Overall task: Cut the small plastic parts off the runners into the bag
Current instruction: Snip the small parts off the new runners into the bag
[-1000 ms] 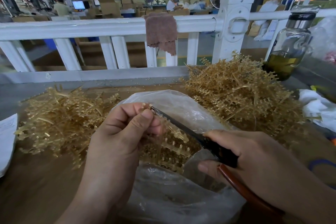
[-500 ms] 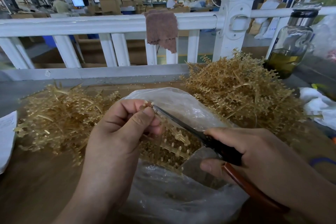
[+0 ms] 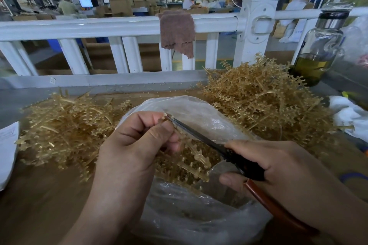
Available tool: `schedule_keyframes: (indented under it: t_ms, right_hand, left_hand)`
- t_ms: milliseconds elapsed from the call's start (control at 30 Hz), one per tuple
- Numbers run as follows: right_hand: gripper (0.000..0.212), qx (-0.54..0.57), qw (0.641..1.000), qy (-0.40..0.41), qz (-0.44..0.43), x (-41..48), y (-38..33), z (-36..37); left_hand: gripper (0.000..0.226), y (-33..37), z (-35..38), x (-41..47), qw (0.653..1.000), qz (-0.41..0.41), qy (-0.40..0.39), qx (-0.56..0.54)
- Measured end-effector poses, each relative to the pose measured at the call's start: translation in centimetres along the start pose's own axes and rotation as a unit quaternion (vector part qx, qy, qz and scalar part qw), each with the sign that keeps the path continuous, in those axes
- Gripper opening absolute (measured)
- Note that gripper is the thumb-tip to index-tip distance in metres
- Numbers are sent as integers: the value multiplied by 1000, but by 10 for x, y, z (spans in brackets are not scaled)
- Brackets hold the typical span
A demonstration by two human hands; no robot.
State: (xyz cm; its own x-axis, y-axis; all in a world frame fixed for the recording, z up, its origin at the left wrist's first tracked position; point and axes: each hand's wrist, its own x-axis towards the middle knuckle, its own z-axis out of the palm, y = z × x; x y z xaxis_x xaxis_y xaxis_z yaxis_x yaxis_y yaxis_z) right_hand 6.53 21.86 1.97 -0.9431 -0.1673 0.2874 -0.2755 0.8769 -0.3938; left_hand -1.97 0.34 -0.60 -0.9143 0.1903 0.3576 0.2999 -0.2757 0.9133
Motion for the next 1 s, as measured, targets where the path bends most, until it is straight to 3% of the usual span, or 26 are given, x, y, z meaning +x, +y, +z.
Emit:
schedule_keyframes:
  t_ms: [200, 533, 1000]
  right_hand:
    - [48, -10, 1000, 11, 2, -1, -2, 1]
    - [52, -28, 999, 1, 16, -2, -6, 1]
    - [40, -20, 1000, -1, 2, -3, 1, 5]
  left_hand:
    - [16, -1, 1, 0, 1000, -3, 2, 0]
    - [12, 0, 1, -1, 1000, -27, 3, 2]
    - [21, 5, 3, -2, 999, -48, -5, 13]
